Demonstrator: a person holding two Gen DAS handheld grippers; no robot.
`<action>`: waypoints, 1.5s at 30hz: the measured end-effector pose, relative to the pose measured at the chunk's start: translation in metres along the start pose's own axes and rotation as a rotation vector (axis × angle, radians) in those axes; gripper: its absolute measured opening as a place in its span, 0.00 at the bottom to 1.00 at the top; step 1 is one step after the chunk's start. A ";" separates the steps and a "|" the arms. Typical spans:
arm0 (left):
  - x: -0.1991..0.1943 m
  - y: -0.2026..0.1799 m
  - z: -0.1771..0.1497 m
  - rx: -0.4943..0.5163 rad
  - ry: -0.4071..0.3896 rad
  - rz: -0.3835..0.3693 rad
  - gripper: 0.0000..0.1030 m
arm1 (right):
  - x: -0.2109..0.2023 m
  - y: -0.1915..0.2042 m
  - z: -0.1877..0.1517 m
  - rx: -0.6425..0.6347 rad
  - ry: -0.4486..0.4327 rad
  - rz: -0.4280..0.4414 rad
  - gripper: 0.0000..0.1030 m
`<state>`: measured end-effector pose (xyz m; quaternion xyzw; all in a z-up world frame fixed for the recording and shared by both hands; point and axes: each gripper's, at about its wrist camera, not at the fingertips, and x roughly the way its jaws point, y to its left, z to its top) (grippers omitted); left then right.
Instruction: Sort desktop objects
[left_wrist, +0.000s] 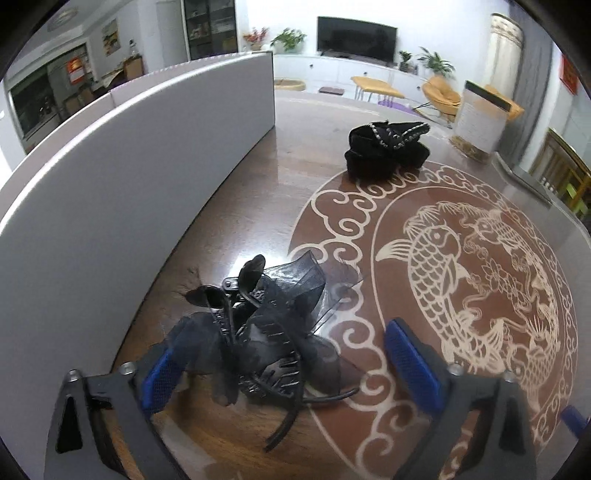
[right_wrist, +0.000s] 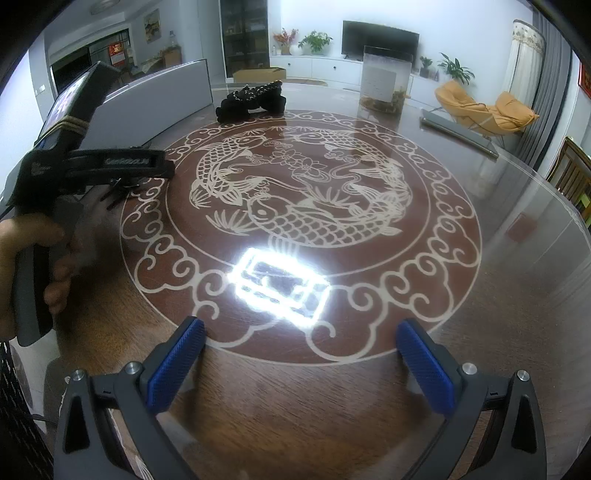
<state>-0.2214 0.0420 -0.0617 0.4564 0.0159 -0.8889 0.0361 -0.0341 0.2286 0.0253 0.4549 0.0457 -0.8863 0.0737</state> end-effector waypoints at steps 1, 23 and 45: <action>-0.003 0.003 -0.002 0.006 -0.016 -0.003 0.71 | 0.000 0.000 0.000 0.000 0.000 0.000 1.00; -0.042 0.034 -0.050 0.119 -0.056 -0.096 0.40 | 0.011 -0.015 0.026 0.048 -0.001 0.189 1.00; -0.043 0.034 -0.050 0.119 -0.055 -0.093 0.41 | 0.168 0.082 0.258 -0.061 -0.021 0.131 0.48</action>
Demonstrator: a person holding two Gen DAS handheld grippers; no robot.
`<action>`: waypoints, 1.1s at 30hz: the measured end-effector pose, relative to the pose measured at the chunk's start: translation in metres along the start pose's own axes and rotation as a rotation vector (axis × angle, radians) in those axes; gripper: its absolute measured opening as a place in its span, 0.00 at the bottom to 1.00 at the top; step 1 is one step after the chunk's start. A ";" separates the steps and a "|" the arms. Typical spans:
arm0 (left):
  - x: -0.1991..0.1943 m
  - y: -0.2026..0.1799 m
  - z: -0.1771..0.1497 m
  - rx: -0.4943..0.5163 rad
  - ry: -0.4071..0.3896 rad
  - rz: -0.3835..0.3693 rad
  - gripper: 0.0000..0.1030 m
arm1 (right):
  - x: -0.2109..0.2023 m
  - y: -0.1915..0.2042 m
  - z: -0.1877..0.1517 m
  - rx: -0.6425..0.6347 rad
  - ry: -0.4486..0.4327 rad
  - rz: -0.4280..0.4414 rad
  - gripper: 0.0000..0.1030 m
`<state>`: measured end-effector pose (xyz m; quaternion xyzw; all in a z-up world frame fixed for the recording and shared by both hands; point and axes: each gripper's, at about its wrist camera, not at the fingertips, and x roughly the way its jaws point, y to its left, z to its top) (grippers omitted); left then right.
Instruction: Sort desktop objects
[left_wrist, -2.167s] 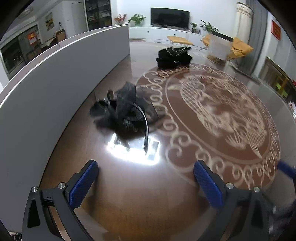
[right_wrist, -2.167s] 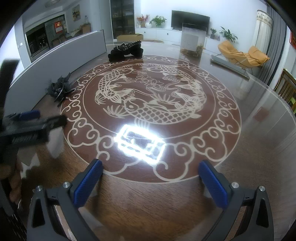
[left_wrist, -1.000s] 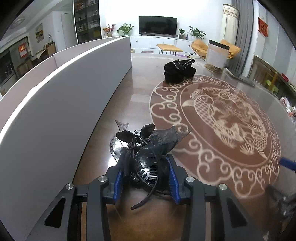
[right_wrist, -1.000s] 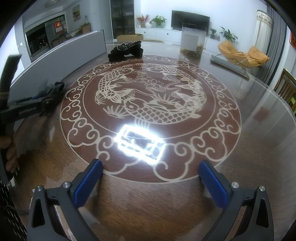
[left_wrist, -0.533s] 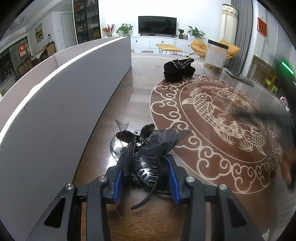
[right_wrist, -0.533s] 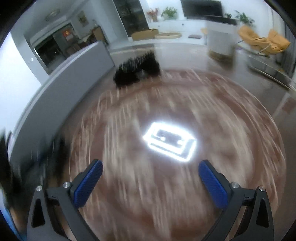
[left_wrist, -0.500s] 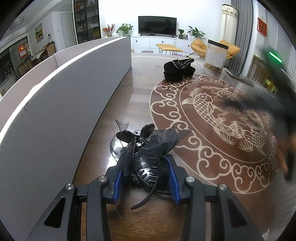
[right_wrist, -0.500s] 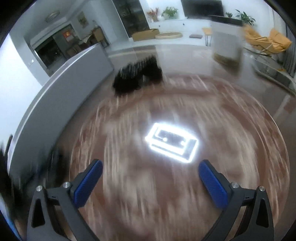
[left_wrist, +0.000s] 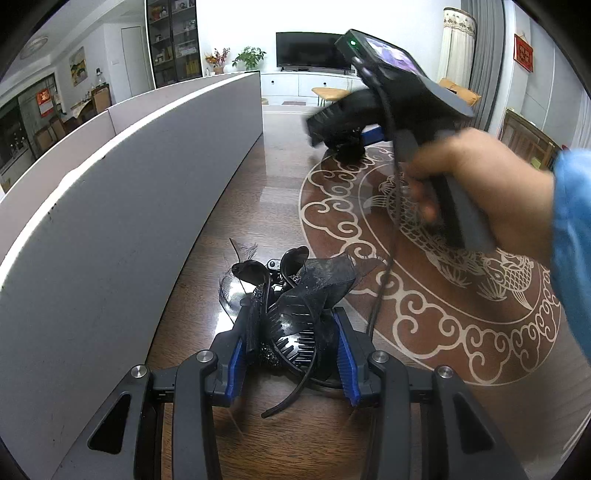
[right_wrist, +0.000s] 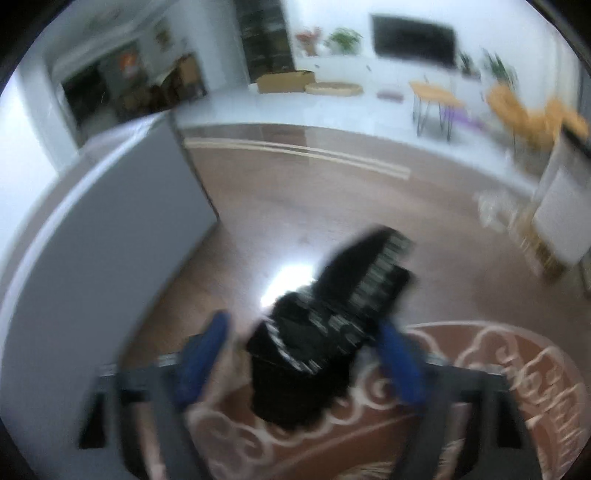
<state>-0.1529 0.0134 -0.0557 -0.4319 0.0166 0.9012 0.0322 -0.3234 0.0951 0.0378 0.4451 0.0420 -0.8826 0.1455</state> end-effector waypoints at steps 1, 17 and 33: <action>0.000 0.000 0.000 0.000 0.000 0.000 0.41 | -0.005 -0.002 -0.007 -0.018 -0.003 0.012 0.47; -0.001 -0.001 0.000 0.000 0.000 0.002 0.41 | -0.159 -0.024 -0.221 -0.125 -0.026 0.014 0.47; -0.004 -0.018 -0.003 0.088 -0.006 -0.004 0.41 | -0.241 -0.028 -0.315 -0.056 -0.027 -0.047 0.47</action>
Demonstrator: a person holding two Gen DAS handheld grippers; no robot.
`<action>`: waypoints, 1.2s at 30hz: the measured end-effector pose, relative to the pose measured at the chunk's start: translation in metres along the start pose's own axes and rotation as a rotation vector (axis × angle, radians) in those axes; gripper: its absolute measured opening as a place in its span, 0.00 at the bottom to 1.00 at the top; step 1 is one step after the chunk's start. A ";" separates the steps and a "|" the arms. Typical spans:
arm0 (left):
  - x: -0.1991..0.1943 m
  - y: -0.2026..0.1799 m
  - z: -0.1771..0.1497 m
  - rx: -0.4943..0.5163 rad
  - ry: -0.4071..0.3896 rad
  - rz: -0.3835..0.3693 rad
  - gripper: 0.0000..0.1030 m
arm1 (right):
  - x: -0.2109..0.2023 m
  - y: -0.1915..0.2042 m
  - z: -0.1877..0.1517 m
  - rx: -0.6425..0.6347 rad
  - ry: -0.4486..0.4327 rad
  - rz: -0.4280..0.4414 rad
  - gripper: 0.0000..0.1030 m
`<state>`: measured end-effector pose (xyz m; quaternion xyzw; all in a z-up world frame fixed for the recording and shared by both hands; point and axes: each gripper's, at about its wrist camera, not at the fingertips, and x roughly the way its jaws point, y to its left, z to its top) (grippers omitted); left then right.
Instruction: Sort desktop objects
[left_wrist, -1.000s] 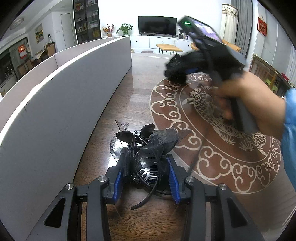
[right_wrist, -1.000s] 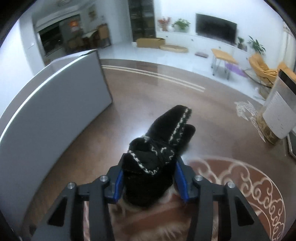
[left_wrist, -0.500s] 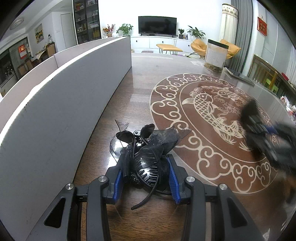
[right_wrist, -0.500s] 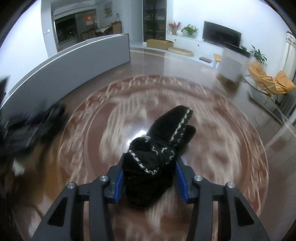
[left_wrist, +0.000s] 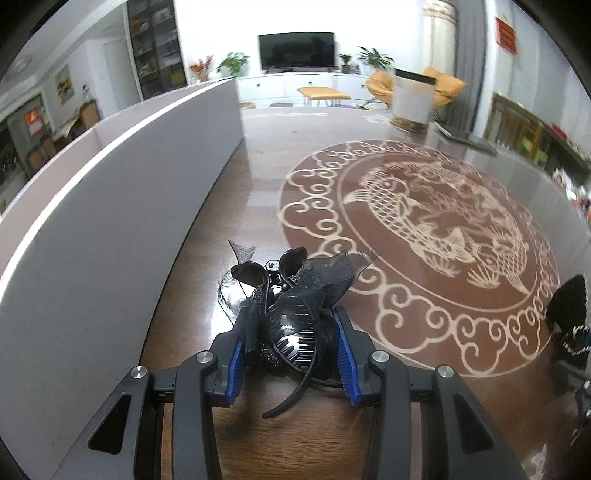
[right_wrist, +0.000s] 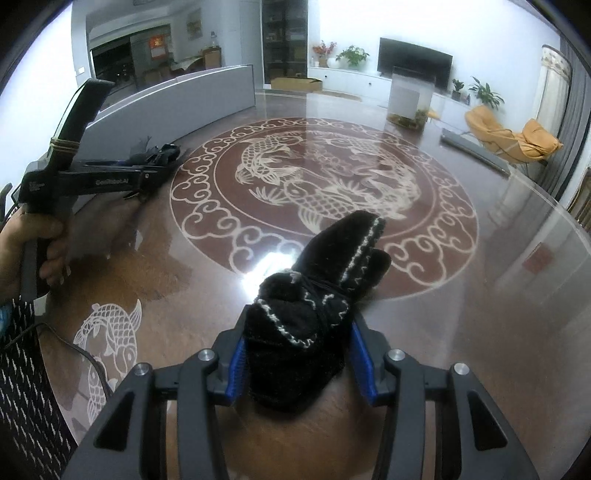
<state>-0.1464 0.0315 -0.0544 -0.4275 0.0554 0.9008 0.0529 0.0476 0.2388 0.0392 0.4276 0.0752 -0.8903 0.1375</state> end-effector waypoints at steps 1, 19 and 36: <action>-0.001 -0.001 -0.001 -0.012 0.003 -0.026 0.41 | 0.002 -0.001 0.003 0.000 0.001 -0.002 0.47; -0.034 -0.071 -0.032 0.118 -0.003 -0.163 0.54 | -0.003 -0.006 -0.006 0.035 0.006 -0.062 0.60; -0.021 -0.065 -0.030 0.078 0.066 -0.122 1.00 | 0.009 -0.009 -0.003 0.052 0.054 -0.038 1.00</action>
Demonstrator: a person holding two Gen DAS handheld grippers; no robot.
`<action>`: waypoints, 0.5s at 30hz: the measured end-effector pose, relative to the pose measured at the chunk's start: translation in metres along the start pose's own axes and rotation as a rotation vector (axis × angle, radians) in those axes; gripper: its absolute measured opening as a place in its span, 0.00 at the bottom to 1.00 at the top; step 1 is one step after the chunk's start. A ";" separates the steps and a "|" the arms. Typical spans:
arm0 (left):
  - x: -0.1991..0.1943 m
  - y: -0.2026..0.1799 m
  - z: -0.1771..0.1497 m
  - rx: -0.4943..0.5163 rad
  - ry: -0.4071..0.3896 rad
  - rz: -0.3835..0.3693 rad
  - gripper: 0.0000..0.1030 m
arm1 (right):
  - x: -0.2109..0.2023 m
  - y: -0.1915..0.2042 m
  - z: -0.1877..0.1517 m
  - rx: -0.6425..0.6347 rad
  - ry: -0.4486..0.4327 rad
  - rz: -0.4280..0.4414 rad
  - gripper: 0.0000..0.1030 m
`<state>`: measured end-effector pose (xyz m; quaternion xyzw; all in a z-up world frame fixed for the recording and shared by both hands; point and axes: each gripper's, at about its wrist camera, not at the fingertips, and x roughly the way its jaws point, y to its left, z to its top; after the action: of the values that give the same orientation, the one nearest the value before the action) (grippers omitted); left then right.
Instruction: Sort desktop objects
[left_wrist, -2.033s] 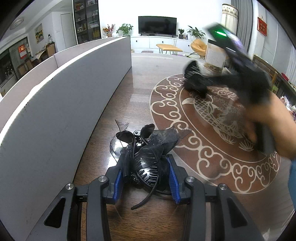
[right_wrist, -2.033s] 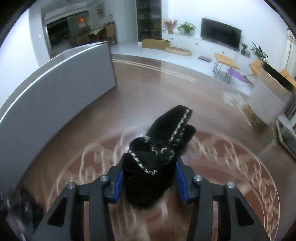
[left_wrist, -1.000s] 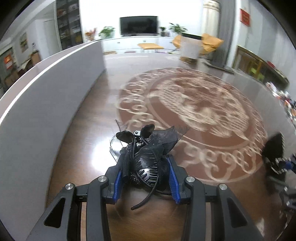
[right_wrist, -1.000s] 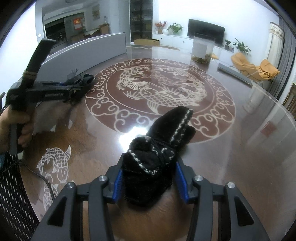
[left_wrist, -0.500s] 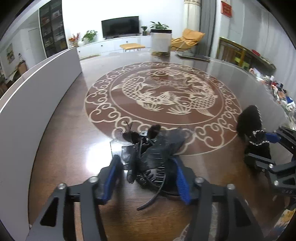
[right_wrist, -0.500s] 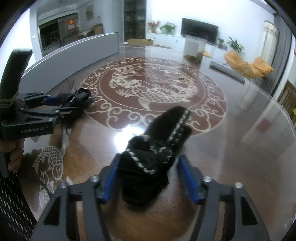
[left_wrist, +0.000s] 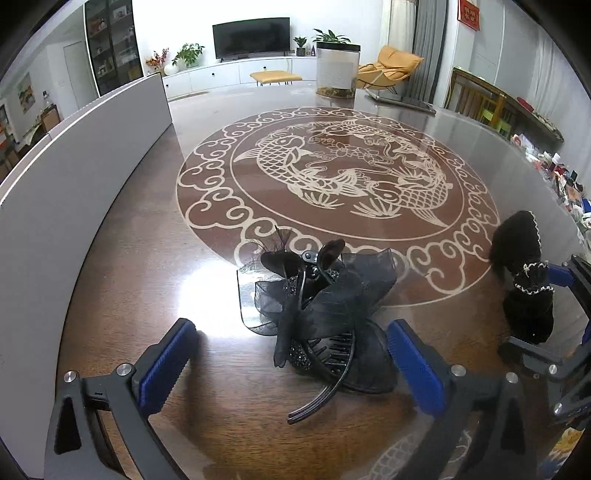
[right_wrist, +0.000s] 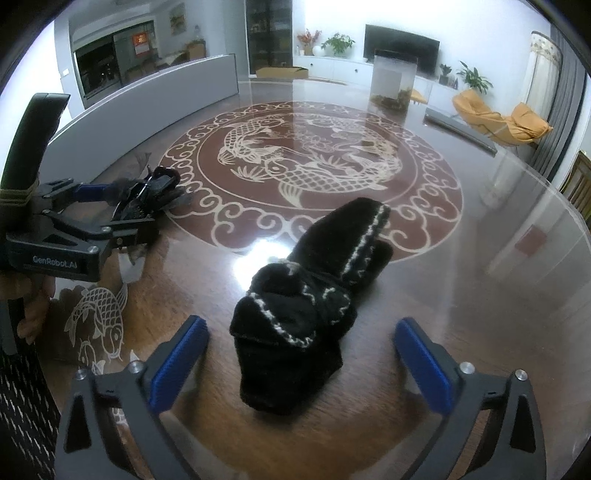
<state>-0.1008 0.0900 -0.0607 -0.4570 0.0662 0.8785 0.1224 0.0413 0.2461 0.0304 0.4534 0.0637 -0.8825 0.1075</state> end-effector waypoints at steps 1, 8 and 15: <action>0.000 0.000 0.000 0.000 0.000 0.000 1.00 | 0.000 0.000 0.000 0.000 0.000 0.000 1.00; 0.001 0.000 0.000 -0.001 0.000 -0.001 1.00 | 0.000 0.000 0.000 0.001 0.000 0.000 1.00; 0.000 0.000 0.001 -0.001 0.000 0.000 1.00 | 0.000 0.000 0.000 0.001 0.000 0.000 1.00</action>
<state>-0.1018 0.0900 -0.0605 -0.4572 0.0659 0.8785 0.1221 0.0411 0.2463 0.0302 0.4535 0.0633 -0.8825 0.1071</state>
